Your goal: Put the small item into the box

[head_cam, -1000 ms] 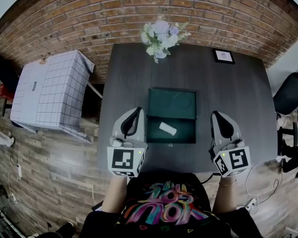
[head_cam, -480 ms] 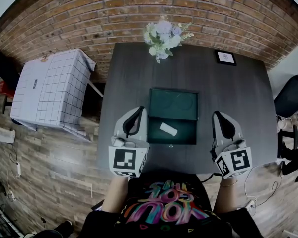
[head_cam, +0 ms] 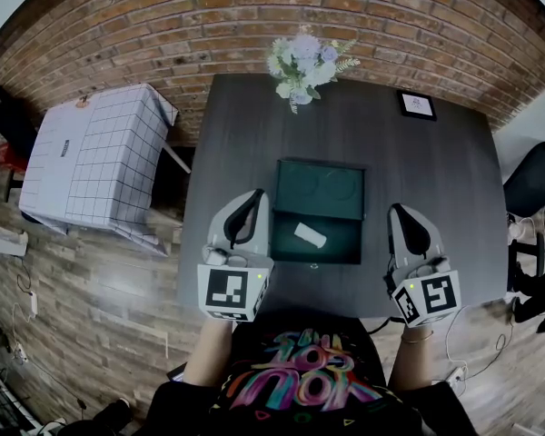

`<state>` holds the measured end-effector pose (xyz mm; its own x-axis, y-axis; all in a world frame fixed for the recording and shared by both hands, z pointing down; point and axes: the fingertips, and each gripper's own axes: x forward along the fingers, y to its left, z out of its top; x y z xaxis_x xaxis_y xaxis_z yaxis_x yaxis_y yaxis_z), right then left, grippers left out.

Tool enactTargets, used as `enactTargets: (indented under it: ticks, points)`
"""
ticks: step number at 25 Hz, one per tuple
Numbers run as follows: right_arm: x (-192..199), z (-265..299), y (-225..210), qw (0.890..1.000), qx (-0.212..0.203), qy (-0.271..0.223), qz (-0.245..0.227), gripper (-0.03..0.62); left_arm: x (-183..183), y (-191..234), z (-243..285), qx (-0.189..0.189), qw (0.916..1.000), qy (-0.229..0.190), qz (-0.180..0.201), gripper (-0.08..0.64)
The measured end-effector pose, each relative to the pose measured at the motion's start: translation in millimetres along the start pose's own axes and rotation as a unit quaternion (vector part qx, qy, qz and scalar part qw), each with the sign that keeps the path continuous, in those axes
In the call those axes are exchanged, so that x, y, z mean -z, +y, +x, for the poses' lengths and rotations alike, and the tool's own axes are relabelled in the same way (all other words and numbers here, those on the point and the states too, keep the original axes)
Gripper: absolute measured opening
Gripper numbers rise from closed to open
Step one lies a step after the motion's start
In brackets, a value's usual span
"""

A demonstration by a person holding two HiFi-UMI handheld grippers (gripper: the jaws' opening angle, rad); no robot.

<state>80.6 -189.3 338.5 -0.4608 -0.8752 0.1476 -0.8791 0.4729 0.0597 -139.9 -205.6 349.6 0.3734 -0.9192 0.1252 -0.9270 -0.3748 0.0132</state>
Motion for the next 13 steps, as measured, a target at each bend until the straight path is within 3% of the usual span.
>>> enactTargets:
  ticks: [7,13]
  points:
    - [1.0,-1.3,-0.8,1.0,-0.002,0.003,0.003,0.0,-4.7,1.5,-1.1,-0.002,0.9999,-0.014,0.002,0.002]
    - [3.2,0.3,1.2,1.0,-0.009,0.005,0.007,0.0,-1.3,-2.8,1.1,0.018,0.9998,-0.006,0.0,0.002]
